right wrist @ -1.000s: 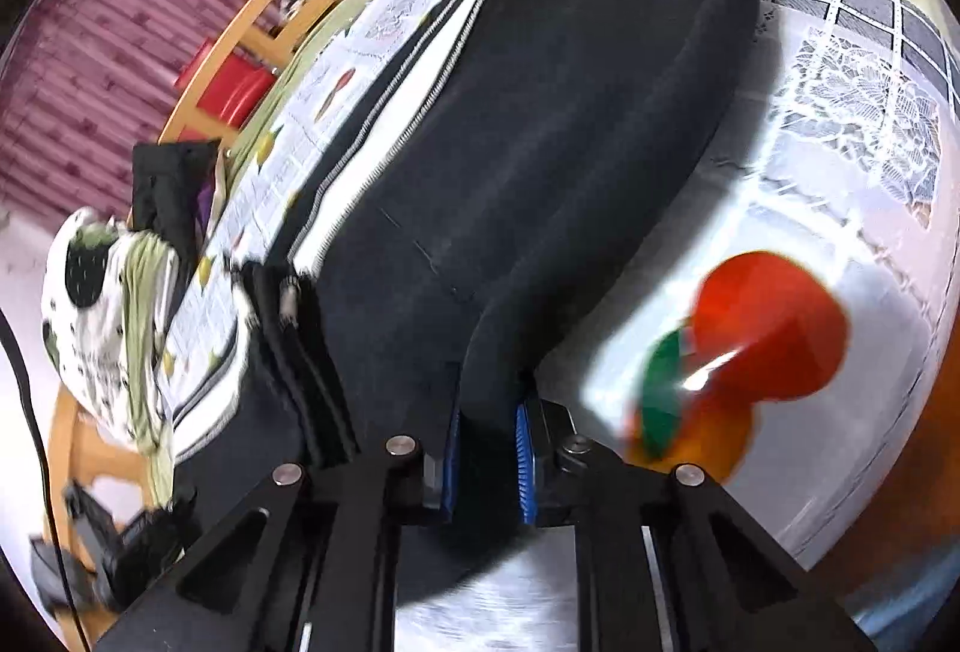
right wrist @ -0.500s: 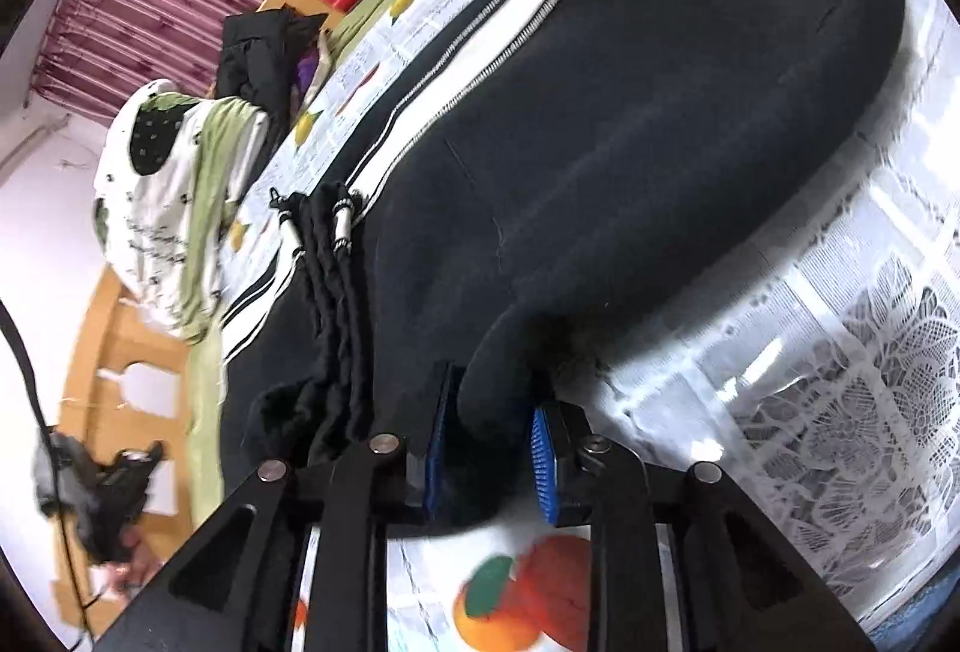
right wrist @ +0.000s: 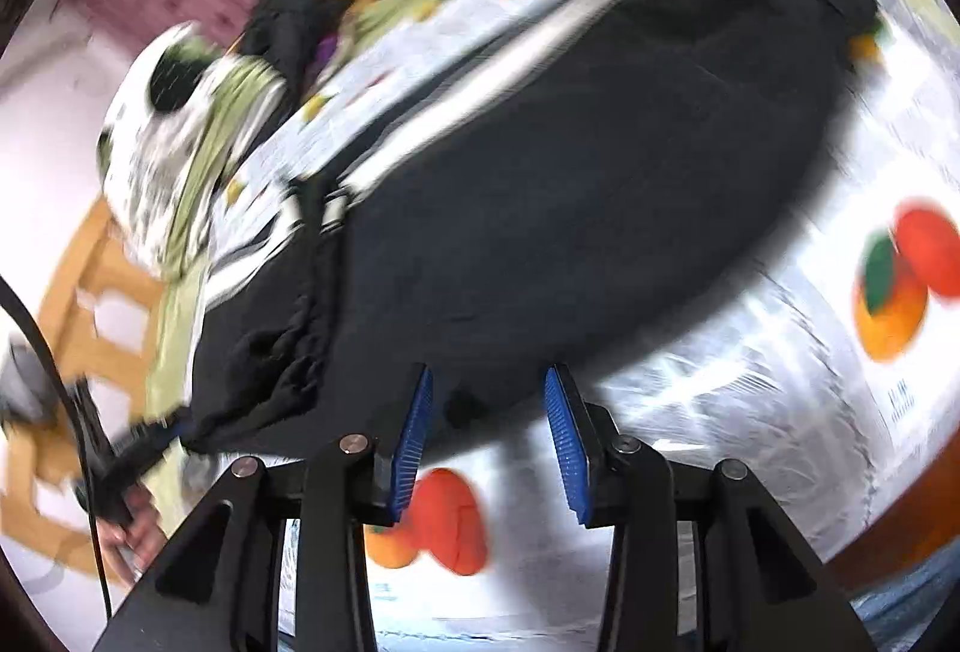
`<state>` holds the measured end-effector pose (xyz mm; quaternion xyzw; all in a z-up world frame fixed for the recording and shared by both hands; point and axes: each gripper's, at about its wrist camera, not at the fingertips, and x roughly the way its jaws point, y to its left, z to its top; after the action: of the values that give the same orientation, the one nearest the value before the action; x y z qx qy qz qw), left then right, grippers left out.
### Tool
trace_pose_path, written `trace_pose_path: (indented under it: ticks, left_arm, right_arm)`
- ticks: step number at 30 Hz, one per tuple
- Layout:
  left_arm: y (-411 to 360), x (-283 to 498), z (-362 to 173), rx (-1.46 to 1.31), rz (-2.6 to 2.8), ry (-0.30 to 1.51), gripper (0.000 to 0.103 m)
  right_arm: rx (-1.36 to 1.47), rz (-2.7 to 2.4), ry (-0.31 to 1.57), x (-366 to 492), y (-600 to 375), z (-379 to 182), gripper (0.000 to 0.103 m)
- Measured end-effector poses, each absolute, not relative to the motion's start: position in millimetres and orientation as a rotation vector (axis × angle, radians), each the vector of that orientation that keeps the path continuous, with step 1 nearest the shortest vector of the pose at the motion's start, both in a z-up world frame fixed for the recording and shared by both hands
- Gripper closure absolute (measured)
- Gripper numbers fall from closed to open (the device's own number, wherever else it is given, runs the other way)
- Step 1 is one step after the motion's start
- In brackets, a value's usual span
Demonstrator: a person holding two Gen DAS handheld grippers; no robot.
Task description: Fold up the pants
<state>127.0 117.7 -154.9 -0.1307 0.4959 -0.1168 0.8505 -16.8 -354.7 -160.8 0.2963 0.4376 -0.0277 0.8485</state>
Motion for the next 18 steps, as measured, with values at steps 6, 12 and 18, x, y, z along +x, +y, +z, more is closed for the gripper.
trace_pose_path:
  ticks: [6,12,18]
  left_arm:
    - [124,122,-152,-0.309,-0.207,0.992,0.058]
    - [131,116,-157,-0.301,-0.195,0.975,0.057]
    - [149,117,-157,-0.375,-0.199,0.958,0.057]
  right_arm:
    - [0.405,0.125,0.919,42,-271,-131,0.063]
    - [0.297,0.183,1.050,101,-213,-159,0.074]
    - [0.360,0.168,0.939,65,-243,-152,0.096]
